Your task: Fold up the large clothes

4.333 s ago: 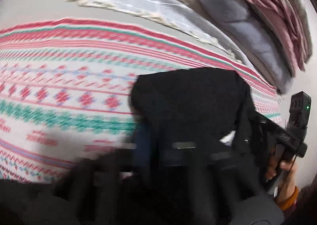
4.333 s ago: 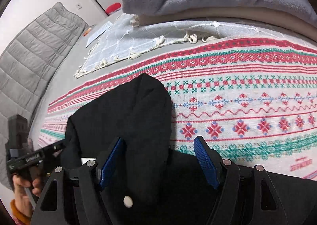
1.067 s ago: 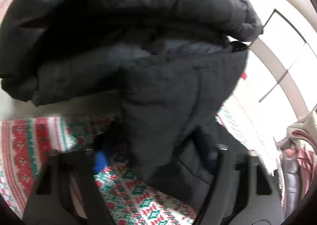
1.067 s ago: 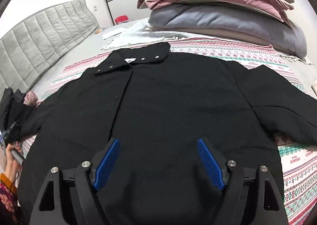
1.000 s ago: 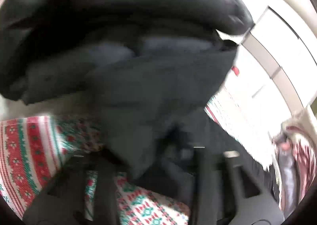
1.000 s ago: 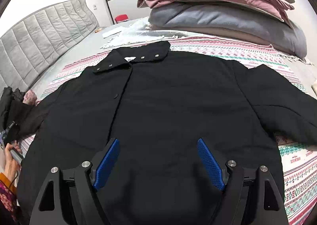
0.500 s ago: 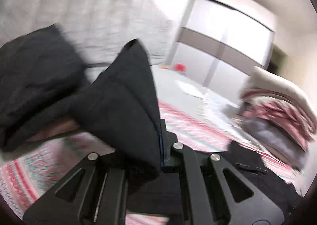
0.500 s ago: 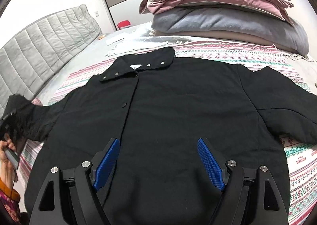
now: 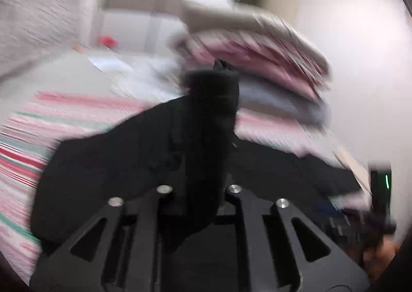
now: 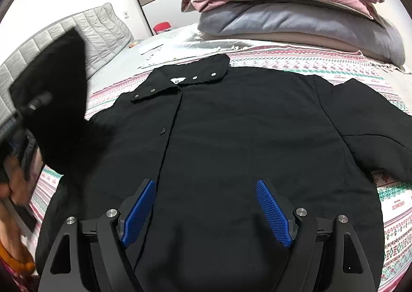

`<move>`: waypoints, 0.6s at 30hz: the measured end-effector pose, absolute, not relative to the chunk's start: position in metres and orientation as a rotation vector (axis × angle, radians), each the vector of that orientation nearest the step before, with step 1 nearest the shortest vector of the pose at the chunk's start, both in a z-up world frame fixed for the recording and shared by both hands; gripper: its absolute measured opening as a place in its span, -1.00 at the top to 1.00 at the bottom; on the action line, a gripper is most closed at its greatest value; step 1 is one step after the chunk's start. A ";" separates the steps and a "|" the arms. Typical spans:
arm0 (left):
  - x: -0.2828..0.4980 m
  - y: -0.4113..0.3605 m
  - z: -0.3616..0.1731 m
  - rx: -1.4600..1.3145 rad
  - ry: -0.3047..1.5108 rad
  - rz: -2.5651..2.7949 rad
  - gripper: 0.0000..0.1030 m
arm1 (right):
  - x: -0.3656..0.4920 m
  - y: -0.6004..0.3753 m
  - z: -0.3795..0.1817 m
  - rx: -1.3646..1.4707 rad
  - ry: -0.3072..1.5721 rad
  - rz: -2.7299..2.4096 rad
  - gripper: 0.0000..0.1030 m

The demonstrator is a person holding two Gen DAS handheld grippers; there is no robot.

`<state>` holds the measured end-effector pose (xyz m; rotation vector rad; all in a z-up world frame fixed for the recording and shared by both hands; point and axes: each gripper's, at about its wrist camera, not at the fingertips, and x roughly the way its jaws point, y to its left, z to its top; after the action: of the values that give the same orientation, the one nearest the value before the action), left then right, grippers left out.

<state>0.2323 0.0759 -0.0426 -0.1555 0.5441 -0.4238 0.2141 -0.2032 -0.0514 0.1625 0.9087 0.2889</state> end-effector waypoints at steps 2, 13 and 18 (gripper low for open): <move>0.235 0.058 -0.067 -0.100 0.676 -0.497 0.09 | 0.215 -0.206 -0.053 0.175 0.913 0.297 -0.59; 0.216 0.141 -0.034 -0.090 0.599 -0.246 -0.17 | 0.239 -0.220 -0.076 0.584 0.946 0.492 -0.59; 0.227 0.223 -0.063 -0.167 0.601 -0.034 0.11 | 0.258 -0.165 -0.108 0.590 1.044 0.601 -0.18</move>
<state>0.2273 0.2233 -0.0627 -0.1667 0.6008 -0.0344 0.2578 -0.1653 -0.1083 0.5897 1.0437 0.6010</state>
